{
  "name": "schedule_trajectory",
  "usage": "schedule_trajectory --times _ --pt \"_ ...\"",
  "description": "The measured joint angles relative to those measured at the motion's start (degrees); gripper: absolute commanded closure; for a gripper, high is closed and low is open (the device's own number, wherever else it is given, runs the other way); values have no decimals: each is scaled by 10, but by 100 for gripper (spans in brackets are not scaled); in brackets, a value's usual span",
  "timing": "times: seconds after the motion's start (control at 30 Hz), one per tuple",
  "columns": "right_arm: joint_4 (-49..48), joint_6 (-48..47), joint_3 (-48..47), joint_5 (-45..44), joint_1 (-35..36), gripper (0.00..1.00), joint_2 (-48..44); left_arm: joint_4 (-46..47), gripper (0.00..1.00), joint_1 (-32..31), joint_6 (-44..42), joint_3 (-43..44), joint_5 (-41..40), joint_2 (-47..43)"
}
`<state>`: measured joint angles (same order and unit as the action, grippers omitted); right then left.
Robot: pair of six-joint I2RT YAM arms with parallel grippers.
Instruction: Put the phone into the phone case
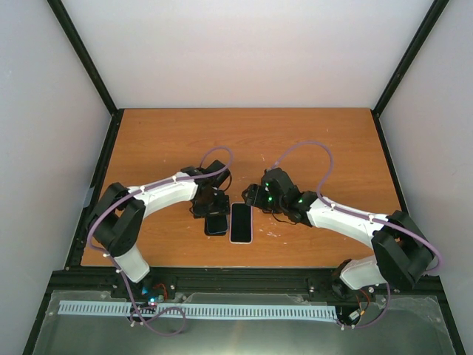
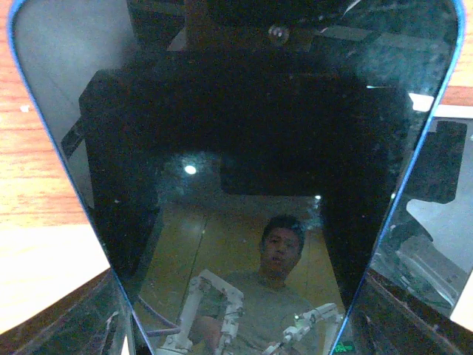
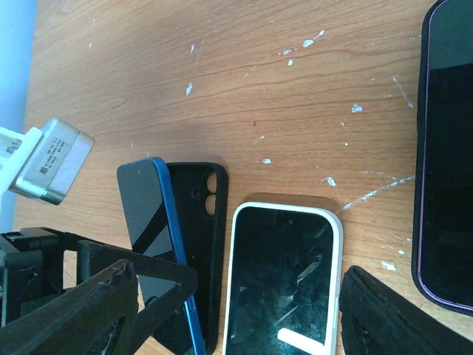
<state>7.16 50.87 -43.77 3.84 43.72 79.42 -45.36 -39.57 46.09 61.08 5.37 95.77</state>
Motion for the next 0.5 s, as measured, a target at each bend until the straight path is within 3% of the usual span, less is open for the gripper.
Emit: schedule_trajectory --times 0.33,0.5 --pt "-1 0 3 0 0 26 0 2 9 -1 -15 0 1 24" --pt "-1 0 4 1 0 27 0 -2 5 -1 -22 3 0 22"
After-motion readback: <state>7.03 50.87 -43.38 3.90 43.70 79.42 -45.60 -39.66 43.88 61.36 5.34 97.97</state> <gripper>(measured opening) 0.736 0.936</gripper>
